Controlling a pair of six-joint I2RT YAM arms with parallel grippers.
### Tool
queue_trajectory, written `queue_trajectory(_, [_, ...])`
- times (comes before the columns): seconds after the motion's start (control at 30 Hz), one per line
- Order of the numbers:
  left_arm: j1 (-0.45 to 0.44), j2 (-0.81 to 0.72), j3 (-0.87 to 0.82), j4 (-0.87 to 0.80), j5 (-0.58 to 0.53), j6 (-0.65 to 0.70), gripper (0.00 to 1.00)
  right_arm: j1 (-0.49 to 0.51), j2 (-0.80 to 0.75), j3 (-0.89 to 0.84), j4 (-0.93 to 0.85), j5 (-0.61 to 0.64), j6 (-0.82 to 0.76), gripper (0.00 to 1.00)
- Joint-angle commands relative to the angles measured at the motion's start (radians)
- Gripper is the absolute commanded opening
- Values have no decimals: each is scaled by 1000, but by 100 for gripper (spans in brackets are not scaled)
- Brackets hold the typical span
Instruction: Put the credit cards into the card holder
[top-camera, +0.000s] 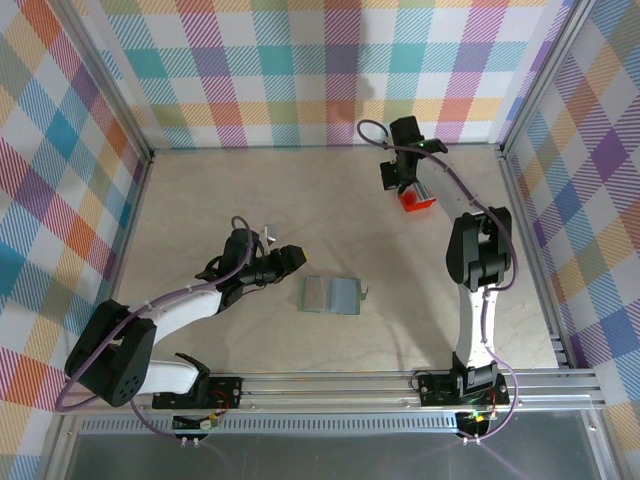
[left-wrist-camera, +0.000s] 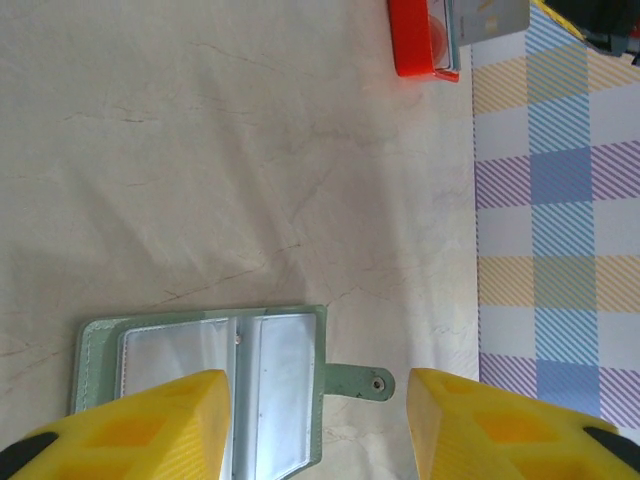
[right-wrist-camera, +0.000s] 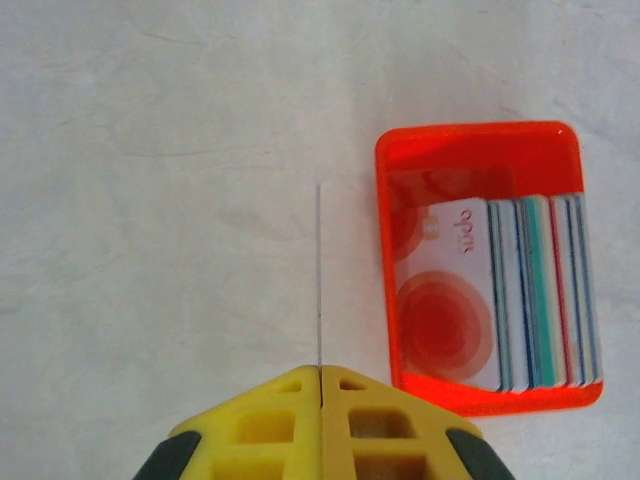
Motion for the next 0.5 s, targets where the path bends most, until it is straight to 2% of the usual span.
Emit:
queue_trajectory(0.0, [7, -50, -1, -38, -17, 11, 49, -3, -147, -74, 26, -106, 68, 0])
queue_trajectory(0.1, [6, -81, 32, -46, -1, -14, 49, -4, -302, -203, 72, -235, 128, 0])
queue_trajectory(0.23, [-3, -140, 56, 23, 14, -95, 48, -4, -533, -391, 167, -440, 252, 0])
queue_trajectory(0.33, [-14, -181, 68, 76, 15, -154, 48, -4, -704, -546, 275, -548, 354, 0])
queue_trajectory(0.4, [-22, -202, 75, 101, 12, -184, 48, -4, -813, -661, 370, -581, 433, 0])
queue_trajectory(0.47, [-31, -222, 77, 134, 8, -211, 48, -4, -911, -767, 449, -564, 509, 0])
